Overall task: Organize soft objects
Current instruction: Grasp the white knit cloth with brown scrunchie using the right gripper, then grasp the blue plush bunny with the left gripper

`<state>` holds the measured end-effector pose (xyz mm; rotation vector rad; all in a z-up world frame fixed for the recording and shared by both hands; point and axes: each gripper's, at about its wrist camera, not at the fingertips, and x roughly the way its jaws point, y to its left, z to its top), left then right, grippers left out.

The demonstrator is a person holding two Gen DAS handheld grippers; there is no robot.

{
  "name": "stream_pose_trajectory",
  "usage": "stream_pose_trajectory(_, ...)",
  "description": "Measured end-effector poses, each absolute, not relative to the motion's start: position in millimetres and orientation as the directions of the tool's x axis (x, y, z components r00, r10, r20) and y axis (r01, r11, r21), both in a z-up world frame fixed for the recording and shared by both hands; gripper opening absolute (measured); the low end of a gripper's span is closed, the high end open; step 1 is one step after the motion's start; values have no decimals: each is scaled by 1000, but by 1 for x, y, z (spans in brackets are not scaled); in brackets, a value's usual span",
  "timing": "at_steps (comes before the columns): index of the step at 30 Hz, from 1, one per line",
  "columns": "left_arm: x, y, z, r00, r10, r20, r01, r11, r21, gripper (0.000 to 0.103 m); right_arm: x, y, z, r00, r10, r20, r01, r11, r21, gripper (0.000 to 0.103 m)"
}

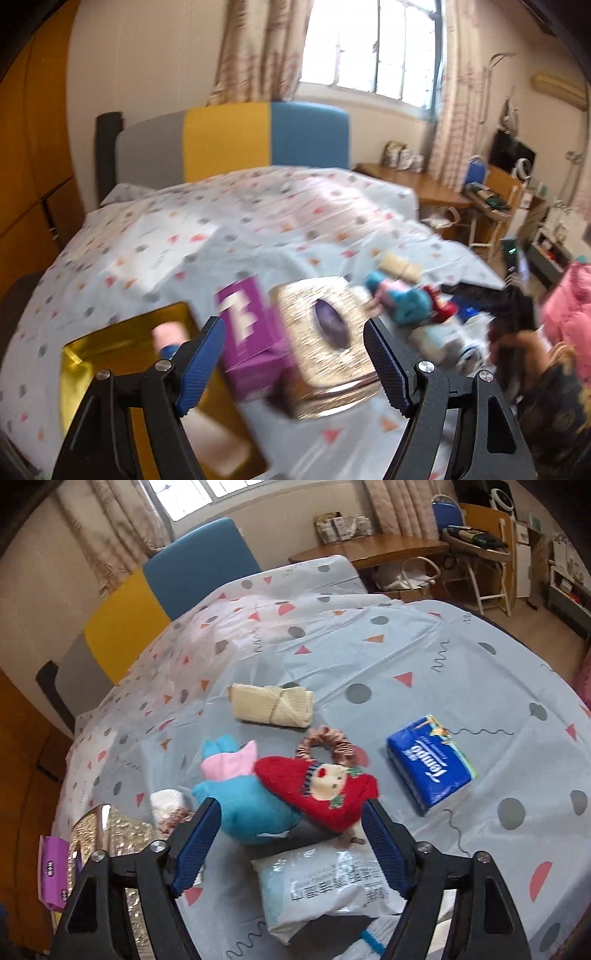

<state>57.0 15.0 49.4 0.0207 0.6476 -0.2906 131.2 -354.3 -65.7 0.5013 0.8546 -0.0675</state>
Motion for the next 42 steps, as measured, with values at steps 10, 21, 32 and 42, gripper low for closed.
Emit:
stream_pose_trajectory(10,57,4,33,712,-287,-641,291,951,-103,78,188,-286,-93,485,434,-759,20,862,506,46)
stream_pose_trajectory(21,63,13,27,701,-286,-653,281,953,-116,78,238,-255,-137,354,440,-826,63,870,490,59)
stream_pose_trajectory(32,83,-20,35,685,-298,-665,344,937,-66,78,184,-293,-51,604,432,-669,-49,858,511,34)
stream_pose_trajectory(42,150,-89,30,529,-361,-768,372,912,-172,77,146,-389,-49,729,76,-680,306,853,424,34)
